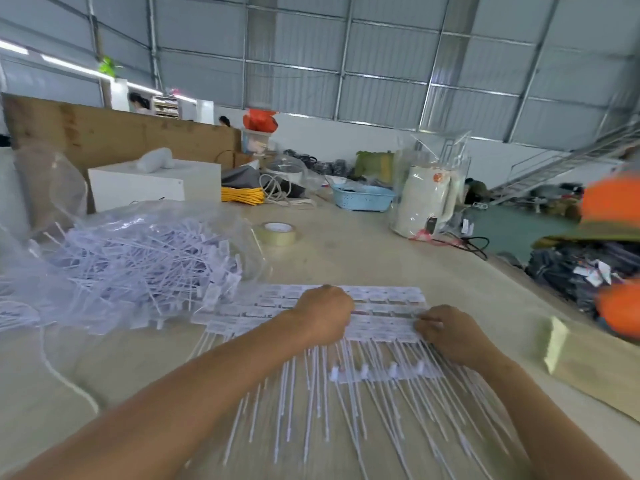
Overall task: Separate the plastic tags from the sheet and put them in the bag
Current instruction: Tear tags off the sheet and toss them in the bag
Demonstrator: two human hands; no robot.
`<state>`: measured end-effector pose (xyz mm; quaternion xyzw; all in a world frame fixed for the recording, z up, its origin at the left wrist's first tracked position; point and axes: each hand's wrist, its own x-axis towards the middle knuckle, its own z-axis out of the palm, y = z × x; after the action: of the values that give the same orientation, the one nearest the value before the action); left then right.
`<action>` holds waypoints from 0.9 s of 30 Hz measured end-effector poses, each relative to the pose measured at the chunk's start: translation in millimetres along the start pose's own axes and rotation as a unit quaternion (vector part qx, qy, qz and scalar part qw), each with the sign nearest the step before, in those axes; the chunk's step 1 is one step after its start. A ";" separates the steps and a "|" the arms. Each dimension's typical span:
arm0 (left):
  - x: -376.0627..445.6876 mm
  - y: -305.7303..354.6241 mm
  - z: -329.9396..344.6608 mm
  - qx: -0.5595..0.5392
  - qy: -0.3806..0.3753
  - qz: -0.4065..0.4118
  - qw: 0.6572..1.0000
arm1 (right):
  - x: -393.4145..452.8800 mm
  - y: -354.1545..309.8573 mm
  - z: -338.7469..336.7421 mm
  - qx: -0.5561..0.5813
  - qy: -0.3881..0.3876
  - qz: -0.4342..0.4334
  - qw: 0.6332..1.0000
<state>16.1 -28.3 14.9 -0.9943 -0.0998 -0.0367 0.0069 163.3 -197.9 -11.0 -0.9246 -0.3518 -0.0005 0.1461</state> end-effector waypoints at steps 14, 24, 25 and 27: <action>10.7 -17.2 16.4 -0.119 -0.008 0.056 0.991 | -9.0 20.0 -27.5 0.022 -0.066 0.003 0.998; -4.6 -11.7 -29.3 -0.177 0.106 0.050 0.977 | -17.5 21.6 -54.4 0.516 0.012 0.039 0.855; -7.1 -11.4 -37.1 -0.191 0.123 0.052 0.972 | -16.7 21.7 -56.8 0.582 0.018 0.053 0.811; -11.2 -13.1 -50.7 -0.237 0.114 0.048 0.964 | -14.5 20.6 -59.1 0.687 -0.001 0.086 0.721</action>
<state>-1.1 -18.7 64.7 -0.9603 -0.0393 -0.1722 -0.2161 171.8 -238.0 38.5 -0.5970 -0.1743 0.2546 0.7405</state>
